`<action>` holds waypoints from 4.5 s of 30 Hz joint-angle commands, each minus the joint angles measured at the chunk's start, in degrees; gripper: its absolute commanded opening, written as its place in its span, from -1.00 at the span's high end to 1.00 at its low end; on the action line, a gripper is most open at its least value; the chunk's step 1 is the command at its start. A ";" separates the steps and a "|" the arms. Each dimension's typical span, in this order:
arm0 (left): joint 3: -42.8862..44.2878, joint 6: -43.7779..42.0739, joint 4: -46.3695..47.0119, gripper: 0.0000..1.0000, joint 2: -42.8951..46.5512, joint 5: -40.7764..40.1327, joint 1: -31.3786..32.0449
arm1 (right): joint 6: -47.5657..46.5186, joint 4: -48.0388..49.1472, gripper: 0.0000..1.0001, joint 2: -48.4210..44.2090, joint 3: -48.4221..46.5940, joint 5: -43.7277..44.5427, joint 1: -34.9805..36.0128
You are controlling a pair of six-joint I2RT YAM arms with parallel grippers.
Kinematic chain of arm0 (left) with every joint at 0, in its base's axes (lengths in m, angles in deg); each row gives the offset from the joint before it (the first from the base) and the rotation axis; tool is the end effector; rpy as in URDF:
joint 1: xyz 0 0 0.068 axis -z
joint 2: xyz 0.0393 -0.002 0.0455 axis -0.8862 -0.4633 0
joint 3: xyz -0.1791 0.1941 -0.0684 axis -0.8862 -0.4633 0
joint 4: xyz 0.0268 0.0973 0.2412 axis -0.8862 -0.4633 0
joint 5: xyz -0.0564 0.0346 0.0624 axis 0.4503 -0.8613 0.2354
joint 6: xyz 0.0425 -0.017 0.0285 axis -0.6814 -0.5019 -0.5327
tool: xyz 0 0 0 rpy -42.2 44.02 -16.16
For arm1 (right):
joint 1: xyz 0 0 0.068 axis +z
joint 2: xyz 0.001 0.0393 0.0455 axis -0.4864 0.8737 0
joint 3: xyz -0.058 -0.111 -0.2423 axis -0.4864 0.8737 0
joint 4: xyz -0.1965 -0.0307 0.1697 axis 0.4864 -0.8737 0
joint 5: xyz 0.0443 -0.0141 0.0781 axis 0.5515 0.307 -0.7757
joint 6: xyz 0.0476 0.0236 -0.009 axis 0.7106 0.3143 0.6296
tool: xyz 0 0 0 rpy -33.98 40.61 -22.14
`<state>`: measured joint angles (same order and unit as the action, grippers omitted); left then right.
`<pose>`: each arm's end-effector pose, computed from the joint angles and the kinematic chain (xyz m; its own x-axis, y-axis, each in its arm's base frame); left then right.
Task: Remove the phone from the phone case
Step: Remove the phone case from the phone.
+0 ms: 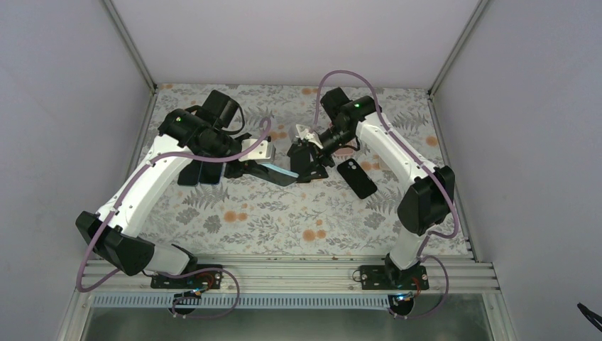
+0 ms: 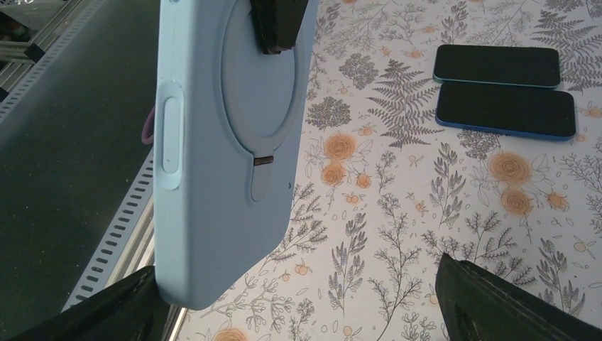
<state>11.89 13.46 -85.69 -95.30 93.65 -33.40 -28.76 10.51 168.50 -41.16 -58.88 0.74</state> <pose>0.2075 -0.1395 0.3815 0.0899 0.7247 -0.6832 0.9959 -0.0659 0.0612 0.2826 0.1956 0.3249 0.0415 -0.5793 -0.8141 -0.9530 -0.2677 0.1419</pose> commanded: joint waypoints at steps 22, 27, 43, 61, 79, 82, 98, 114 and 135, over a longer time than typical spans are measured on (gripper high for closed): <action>0.53 -0.58 -0.97 0.95 1.56 3.20 0.36 | -1.65 0.65 -0.88 -1.90 1.36 0.43 -0.96; 0.36 -0.33 -0.81 0.95 1.63 3.44 0.37 | -1.54 0.65 -0.88 -1.68 1.09 -0.09 -0.95; 0.23 -1.26 -2.26 0.95 1.53 7.01 0.45 | 16.62 20.55 -0.86 0.24 -2.33 10.54 -1.06; 1.90 -2.28 -2.37 0.95 1.50 10.70 0.45 | 19.71 24.00 -0.87 3.90 -8.83 15.12 0.43; -1.14 -0.46 0.09 0.95 1.87 4.14 0.45 | 1.96 2.06 -0.87 -11.59 6.73 4.19 0.68; -0.51 -0.26 -0.03 0.95 1.88 4.24 0.45 | 4.07 5.58 -0.87 -12.91 9.92 4.35 1.12; 0.07 -0.10 0.07 0.95 1.54 4.34 0.45 | 7.22 10.65 -0.86 -10.22 9.49 3.28 1.65; -0.65 0.09 0.79 0.95 1.82 3.71 0.36 | 5.65 8.71 -0.85 -10.40 9.21 2.45 2.23; 0.90 -0.76 -1.16 0.95 1.90 5.87 0.36 | 14.60 21.24 -0.83 -8.60 9.69 10.02 1.22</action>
<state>10.25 13.53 -86.52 -95.08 94.28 -33.16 -19.23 23.41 158.90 -30.60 -52.98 2.31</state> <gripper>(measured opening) 0.109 0.916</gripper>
